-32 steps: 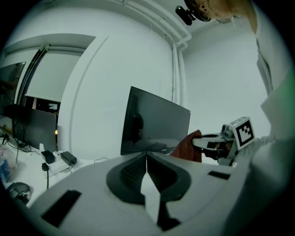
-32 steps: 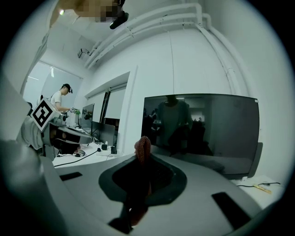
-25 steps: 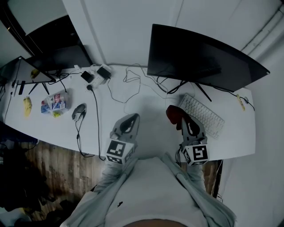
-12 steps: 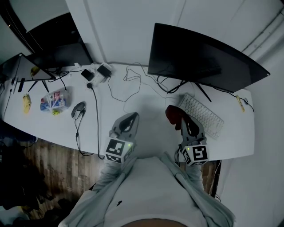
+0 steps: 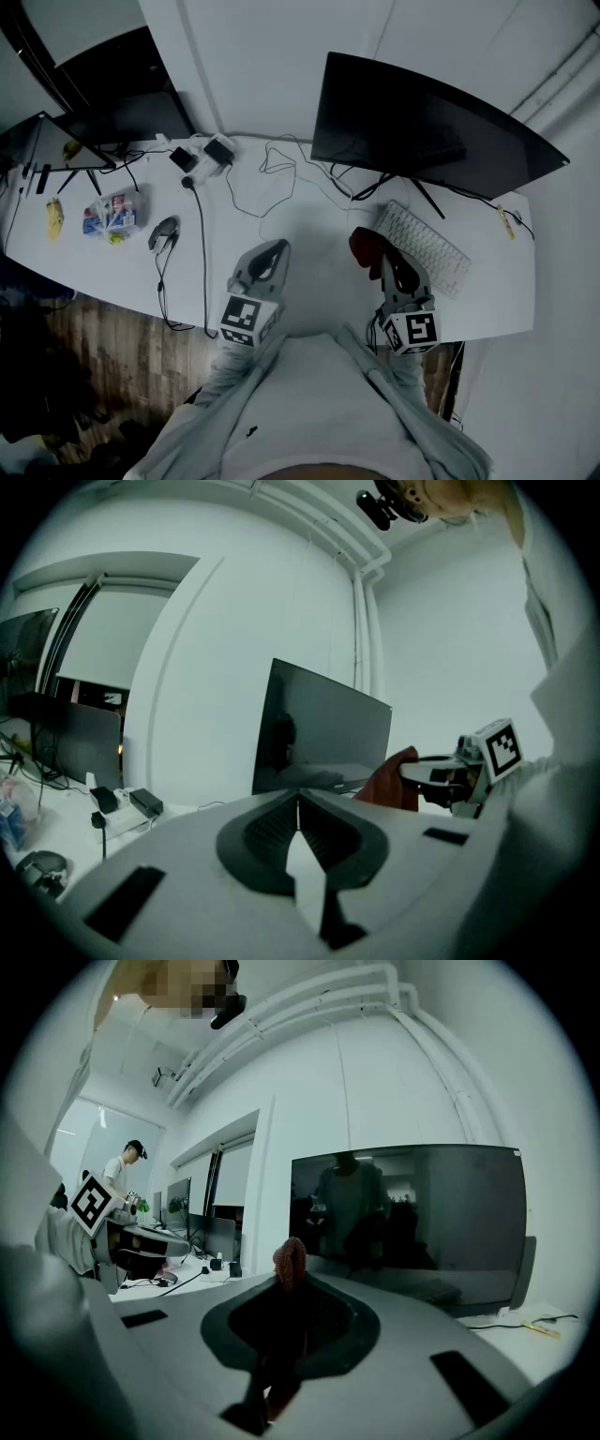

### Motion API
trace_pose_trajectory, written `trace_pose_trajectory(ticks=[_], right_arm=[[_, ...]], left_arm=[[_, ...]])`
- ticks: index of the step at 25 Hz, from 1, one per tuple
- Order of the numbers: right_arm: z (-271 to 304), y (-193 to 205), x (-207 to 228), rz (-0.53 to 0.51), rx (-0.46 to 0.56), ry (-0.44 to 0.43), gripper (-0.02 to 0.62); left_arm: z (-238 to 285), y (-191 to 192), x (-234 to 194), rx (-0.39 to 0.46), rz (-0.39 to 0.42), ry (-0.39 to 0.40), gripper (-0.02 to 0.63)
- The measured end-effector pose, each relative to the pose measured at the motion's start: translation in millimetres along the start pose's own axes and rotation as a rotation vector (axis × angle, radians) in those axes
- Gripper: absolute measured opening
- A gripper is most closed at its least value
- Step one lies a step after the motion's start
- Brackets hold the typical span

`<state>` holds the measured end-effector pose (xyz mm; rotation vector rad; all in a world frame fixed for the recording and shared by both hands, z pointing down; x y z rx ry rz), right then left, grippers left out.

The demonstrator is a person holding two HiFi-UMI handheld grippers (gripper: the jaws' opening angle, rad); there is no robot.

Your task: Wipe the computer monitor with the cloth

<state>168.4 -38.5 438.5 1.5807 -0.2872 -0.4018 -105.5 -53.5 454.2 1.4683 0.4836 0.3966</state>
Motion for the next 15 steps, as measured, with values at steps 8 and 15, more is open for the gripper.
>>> trace_pose_trajectory(ticks=[8,15], right_arm=[[2.4,-0.3,-0.6,0.005,0.004,-0.011,0.038],[5.3,-1.0,-2.8,0.009,0.007,-0.013,0.038]], left_arm=[[-0.9,1.1,-1.0,-0.005,0.001,0.000,0.021],[-2.1,2.7,-4.3,-0.008,-0.002,-0.005,0.021]])
Point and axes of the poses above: the fingertips, and each gripper's own axes: z forward along the fingers, x to its right, y out of its underside, the point moved 8 cm from there along -z, backward along the fingers, and after that the axes turned 8 degrees about x, right-handed, at the moved point
